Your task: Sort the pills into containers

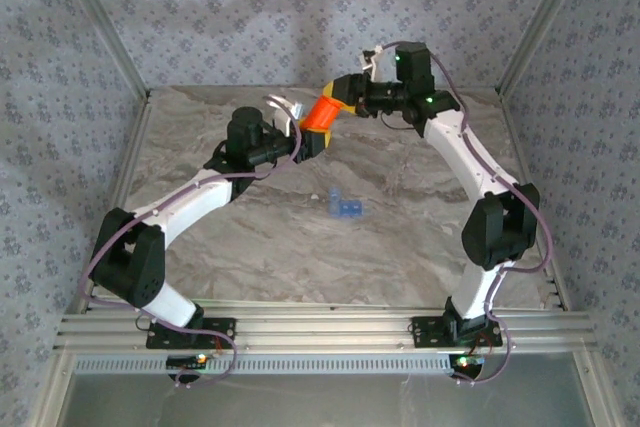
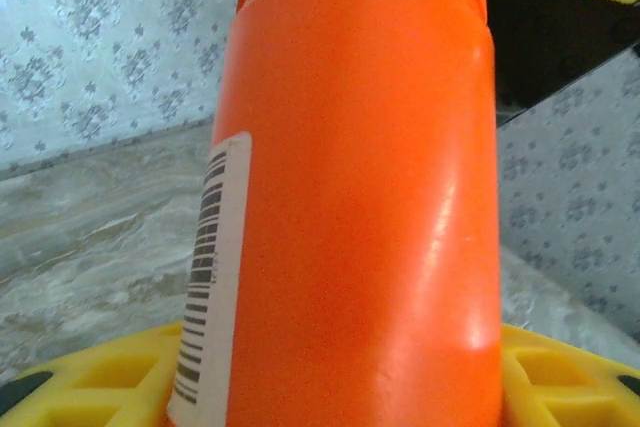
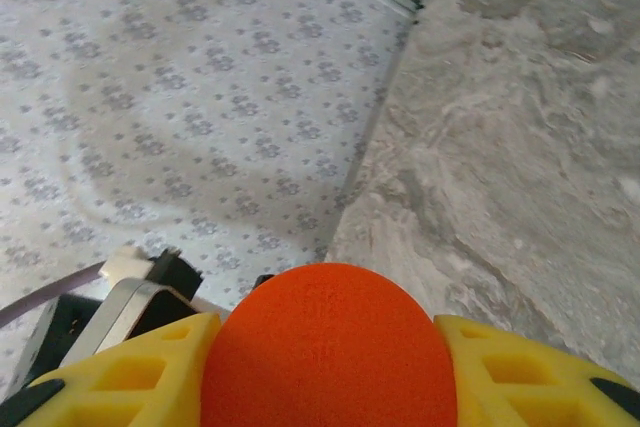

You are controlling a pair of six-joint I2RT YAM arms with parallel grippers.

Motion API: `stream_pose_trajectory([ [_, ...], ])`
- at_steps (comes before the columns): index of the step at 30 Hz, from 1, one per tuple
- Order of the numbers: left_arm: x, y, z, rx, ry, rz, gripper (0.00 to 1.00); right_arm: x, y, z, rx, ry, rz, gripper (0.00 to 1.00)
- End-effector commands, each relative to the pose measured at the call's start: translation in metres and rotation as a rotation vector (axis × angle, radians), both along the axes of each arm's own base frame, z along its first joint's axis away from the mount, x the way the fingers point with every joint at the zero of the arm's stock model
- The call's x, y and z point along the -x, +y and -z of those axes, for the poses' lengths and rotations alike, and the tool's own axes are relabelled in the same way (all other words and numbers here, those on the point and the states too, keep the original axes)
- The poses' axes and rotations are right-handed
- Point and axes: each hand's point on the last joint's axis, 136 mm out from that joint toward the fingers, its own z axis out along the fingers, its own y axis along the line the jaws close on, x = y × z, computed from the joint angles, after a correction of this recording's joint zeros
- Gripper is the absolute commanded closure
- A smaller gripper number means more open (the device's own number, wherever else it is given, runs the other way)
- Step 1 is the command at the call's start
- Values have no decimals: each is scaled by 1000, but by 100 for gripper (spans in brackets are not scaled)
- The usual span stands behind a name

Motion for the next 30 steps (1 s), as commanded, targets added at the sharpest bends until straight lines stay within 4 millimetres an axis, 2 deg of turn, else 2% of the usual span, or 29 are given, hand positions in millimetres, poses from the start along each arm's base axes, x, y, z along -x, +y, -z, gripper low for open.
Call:
stream_pose_trajectory([
  [1,2,3,-41,105,-39,22,100,-4,-8,-45,-33,-185,-5,38],
  [2,1,4,-39,94,-42,12,100,-6,-10,-46,-26,-172,19,27],
  [3,0,5,-37,82,-48,2,100,-9,-14,-48,-22,-162,42,21],
  [5,-4,8,-32,46,-60,-23,100,-15,-25,-47,-17,-87,125,14],
  [8,-10,14,-25,-16,-92,-68,100,-31,-49,-38,-10,49,276,11],
  [12,-12,17,-20,-92,-147,-97,100,-35,-59,-17,22,210,383,11],
  [16,-14,17,-19,-119,-163,-101,100,-35,-47,-8,57,249,389,11],
  [25,-13,11,-17,-130,-164,-82,100,-29,0,5,88,274,297,11],
  [30,-14,9,-19,-126,-169,-79,100,-25,17,8,98,271,261,15],
])
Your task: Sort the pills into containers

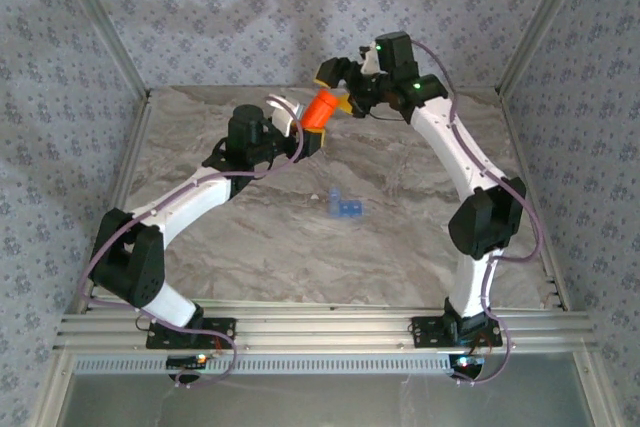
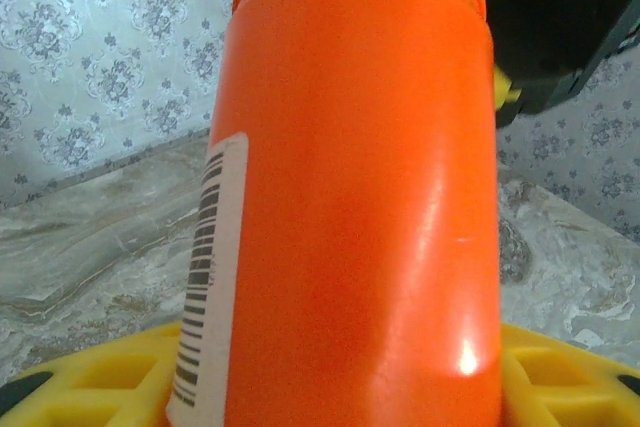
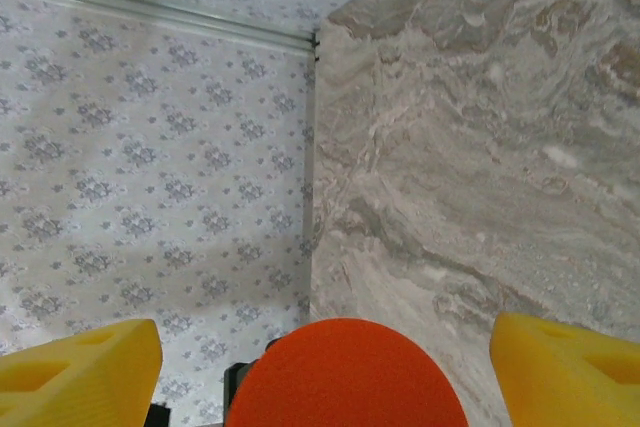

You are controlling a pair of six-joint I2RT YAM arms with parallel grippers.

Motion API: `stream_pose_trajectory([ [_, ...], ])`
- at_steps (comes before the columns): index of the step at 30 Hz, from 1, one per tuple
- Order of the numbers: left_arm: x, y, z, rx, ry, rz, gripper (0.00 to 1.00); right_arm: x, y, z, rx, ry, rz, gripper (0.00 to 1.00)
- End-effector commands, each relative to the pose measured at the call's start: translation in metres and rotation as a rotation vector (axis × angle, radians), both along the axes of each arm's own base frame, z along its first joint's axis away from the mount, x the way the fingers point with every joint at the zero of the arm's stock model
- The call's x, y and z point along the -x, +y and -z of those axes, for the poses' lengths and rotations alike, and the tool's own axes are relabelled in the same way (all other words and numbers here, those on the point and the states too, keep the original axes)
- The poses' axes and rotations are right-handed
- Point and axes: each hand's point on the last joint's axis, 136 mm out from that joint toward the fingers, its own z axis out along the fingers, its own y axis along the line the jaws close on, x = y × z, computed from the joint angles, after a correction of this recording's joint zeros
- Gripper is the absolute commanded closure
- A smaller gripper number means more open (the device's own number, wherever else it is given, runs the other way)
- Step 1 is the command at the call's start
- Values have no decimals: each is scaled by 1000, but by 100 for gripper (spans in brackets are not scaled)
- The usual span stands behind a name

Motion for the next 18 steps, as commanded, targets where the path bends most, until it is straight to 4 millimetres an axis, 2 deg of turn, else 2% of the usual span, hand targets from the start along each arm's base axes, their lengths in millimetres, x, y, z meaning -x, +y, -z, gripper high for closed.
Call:
stream_pose_trajectory([
  [1,1,-4,-32,28,-86,14,100,0,5,-5,5,-1,-3,17],
  [6,1,-5,-33,31,-84,16,100,2,5,-6,11,-8,-11,33],
  [9,0,-5,-33,34,-83,16,100,2,3,-6,11,-13,-11,47],
  [12,-1,-5,-33,42,-79,13,100,2,3,-7,6,-22,-22,57],
  [16,-1,-6,-38,75,-68,19,100,1,5,-17,-31,-118,-71,60],
  [18,-1,-7,-44,114,-51,34,100,2,6,-34,-58,-285,-146,57],
])
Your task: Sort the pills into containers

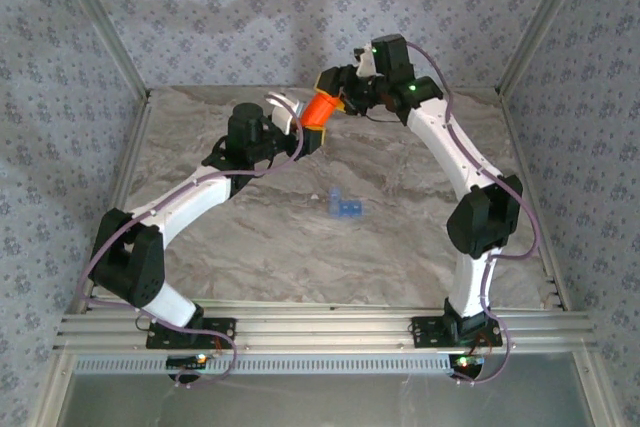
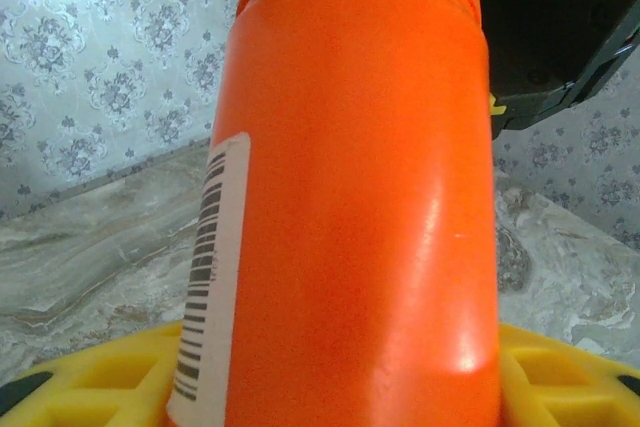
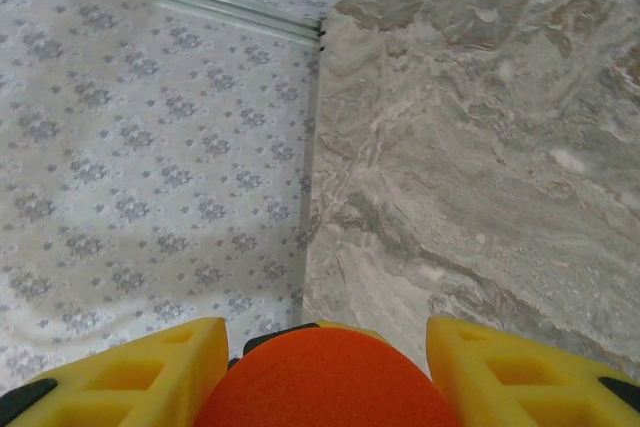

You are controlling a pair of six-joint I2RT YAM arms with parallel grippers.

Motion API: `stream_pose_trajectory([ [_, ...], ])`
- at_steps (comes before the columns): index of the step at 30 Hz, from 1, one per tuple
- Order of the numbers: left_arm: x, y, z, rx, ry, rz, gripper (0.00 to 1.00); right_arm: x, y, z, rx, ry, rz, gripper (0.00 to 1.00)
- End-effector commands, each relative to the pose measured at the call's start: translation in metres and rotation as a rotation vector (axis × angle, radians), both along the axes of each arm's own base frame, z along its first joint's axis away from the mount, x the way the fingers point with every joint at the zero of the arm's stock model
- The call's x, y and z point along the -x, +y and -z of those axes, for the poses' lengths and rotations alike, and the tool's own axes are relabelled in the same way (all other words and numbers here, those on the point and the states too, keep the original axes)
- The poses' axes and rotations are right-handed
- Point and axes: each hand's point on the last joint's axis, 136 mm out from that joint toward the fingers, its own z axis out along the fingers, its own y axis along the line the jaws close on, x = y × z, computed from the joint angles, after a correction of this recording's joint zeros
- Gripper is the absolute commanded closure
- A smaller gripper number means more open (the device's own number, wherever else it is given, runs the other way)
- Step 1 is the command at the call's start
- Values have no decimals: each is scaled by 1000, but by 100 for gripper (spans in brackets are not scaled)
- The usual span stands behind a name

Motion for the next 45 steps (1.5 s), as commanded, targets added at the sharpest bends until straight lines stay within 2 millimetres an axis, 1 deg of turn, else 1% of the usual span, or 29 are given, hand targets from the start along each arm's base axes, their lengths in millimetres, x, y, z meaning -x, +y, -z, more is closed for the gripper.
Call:
stream_pose_trajectory([
  [1,1,-6,-42,126,-41,48,100,9,1,-44,-68,-304,-151,55],
  [3,3,-6,-50,185,-11,76,100,16,-2,-61,-127,-416,-203,53],
  [4,5,-6,-53,217,6,92,100,16,-6,-64,-139,-434,-208,53],
  [6,7,-7,-58,257,28,112,100,14,-11,-66,-147,-427,-212,52],
  [8,8,-7,-60,268,31,117,100,13,-12,-71,-160,-420,-211,49],
  [9,8,-6,-60,267,30,113,100,12,-13,-75,-163,-418,-201,42],
  [10,7,-5,-59,262,28,103,100,10,-14,-79,-166,-410,-185,29],
  [11,7,-4,-57,252,23,95,100,8,-17,-82,-164,-398,-156,21],
  [12,6,-2,-55,237,19,84,100,5,-22,-81,-151,-366,-121,15],
  [13,5,-1,-53,222,14,74,100,3,-28,-78,-136,-342,-97,10],
  [16,2,4,-48,172,-8,37,100,-11,-52,-77,-143,-253,41,8],
  [17,1,5,-45,150,-15,27,100,-14,-59,-72,-141,-203,85,8],
  [18,0,6,-42,122,-28,13,100,-16,-65,-62,-118,-139,128,8],
  [19,-1,7,-39,95,-40,2,100,-18,-71,-56,-103,-102,158,8],
  [21,-2,8,-33,49,-58,-11,100,-16,-75,-43,-69,-13,201,9],
  [24,-3,8,-26,3,-66,-17,100,-10,-71,-30,-32,62,211,9],
  [28,-4,8,-23,-8,-68,-20,100,-5,-55,-27,-2,62,181,8],
  [31,-4,7,-22,-10,-67,-17,100,-1,-42,-16,15,96,153,8],
  [37,-3,3,-22,-8,-67,-12,100,2,-19,-3,33,125,110,9],
  [40,-2,2,-23,-5,-70,-9,100,4,-12,1,39,128,92,12],
  [45,-1,1,-20,-7,-63,-7,100,2,-9,4,35,128,83,20],
])
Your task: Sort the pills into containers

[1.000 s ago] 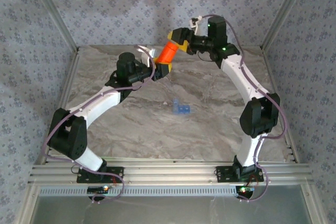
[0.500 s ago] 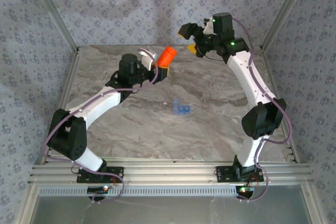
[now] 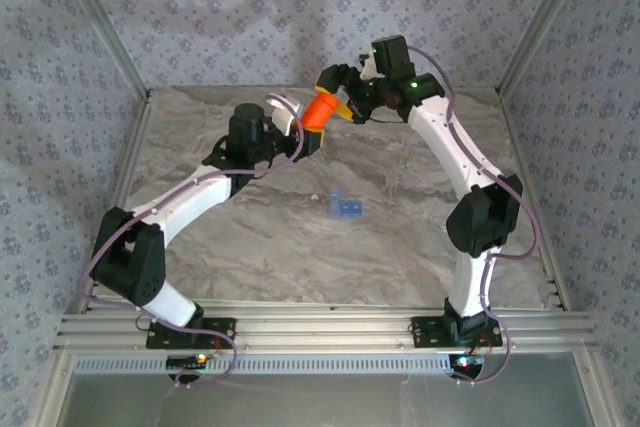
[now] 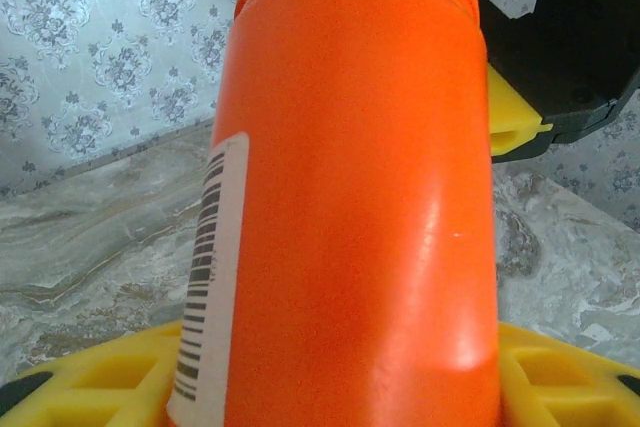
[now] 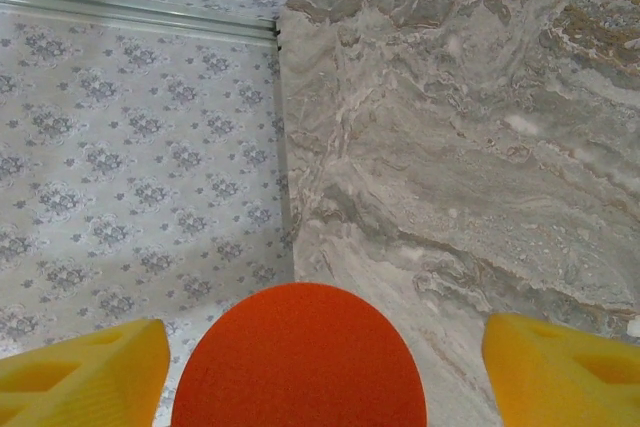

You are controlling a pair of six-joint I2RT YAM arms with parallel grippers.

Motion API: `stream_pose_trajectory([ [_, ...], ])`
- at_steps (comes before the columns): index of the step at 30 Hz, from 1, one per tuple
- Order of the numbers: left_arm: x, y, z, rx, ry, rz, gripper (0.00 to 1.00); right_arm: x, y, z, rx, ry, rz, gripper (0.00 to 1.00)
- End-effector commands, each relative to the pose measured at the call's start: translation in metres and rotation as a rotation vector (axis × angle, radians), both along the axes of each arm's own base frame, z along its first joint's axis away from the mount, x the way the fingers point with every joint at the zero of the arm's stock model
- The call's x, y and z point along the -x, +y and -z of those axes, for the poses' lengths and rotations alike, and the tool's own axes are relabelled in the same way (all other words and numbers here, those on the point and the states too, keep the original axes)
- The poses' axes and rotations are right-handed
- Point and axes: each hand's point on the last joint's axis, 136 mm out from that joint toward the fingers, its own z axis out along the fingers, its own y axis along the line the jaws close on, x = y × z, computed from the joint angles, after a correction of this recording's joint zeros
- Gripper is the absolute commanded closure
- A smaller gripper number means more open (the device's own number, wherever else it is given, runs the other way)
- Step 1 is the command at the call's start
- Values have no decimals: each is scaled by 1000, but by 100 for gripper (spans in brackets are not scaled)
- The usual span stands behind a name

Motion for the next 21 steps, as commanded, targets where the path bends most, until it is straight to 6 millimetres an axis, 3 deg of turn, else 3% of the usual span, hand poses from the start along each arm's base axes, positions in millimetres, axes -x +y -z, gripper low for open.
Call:
stream_pose_trajectory([
  [1,2,-3,-32,28,-85,6,100,-1,2,-10,-6,-22,-6,24],
  [6,2,-3,-32,29,-84,7,100,0,5,-10,-18,-25,-21,46],
  [9,1,-3,-33,34,-85,3,100,3,7,-12,-32,-31,-45,53],
  [15,3,-4,-47,121,-56,30,100,-5,0,-36,-86,-245,-124,54],
  [19,6,-5,-64,227,-21,74,100,4,-6,-52,-30,-526,-240,51],
  [21,8,-6,-70,257,-6,94,100,6,-9,-52,-16,-570,-261,49],
])
